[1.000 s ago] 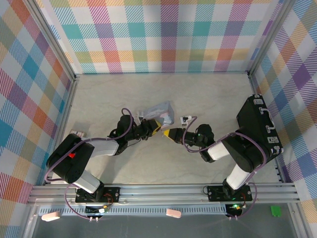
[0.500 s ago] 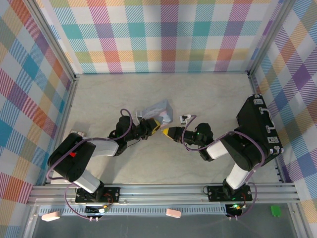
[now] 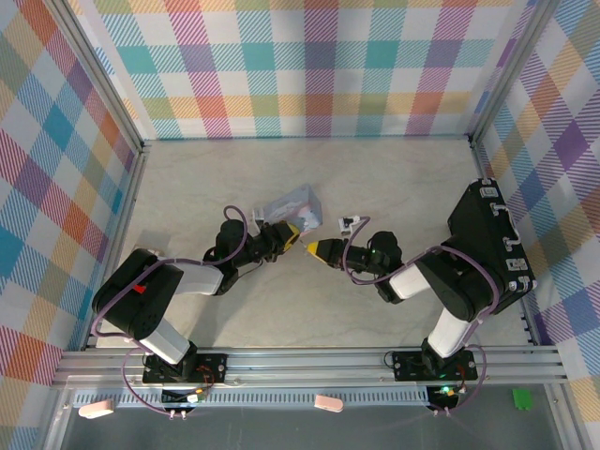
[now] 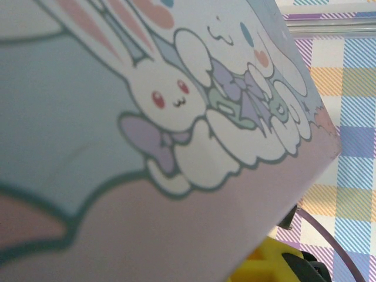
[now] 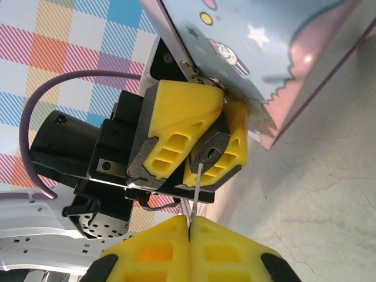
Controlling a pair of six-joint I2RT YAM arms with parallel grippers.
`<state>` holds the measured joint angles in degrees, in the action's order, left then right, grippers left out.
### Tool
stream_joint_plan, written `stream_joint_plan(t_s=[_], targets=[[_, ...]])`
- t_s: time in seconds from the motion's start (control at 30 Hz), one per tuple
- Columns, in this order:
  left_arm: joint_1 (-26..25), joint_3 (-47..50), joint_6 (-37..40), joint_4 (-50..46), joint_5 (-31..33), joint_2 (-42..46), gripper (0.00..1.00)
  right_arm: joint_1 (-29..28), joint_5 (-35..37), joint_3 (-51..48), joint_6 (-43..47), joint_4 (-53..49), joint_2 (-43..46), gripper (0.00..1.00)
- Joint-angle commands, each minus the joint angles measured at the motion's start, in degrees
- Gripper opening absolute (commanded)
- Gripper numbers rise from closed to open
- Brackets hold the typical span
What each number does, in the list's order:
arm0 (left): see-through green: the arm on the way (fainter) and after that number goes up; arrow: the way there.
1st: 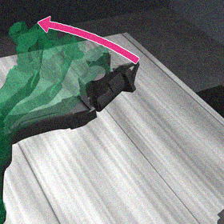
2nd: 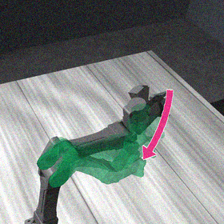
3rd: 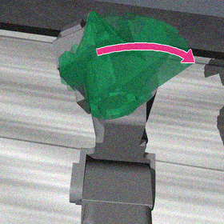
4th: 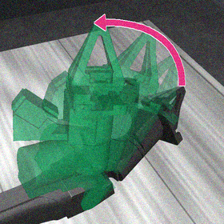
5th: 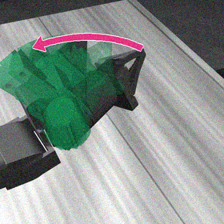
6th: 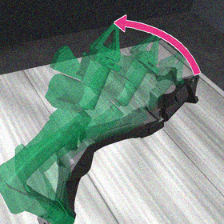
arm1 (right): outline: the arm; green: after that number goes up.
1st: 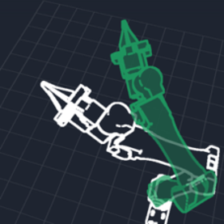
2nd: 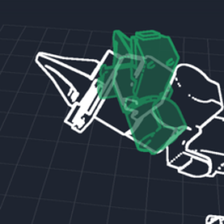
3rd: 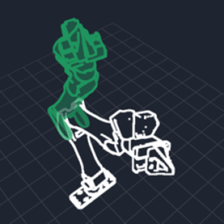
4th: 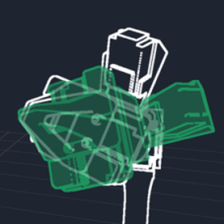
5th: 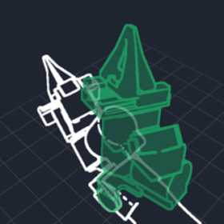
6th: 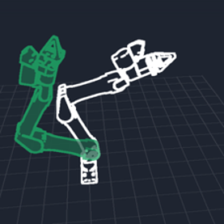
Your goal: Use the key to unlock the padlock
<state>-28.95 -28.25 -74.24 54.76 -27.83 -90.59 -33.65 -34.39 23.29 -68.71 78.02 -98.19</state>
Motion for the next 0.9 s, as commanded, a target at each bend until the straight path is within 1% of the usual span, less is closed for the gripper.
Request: stream_joint_plan(t_s=[0.0,0.4,0.87], targets=[[0.5,0.3,0.0,8.1,-0.4,1.1,0.0,-0.1,-1.4,2.0,-1.1,2.7,-0.8,0.0],[0.5,1.1,0.2,9.3,-0.4,2.4,0.0,-0.2,-1.4,2.0,-1.5,2.7,-2.8,0.0],[0.1,1.4,0.2,10.0,-0.6,3.0,0.0,-0.9,-0.9,2.9,-1.7,2.7,-2.3,0.0]])
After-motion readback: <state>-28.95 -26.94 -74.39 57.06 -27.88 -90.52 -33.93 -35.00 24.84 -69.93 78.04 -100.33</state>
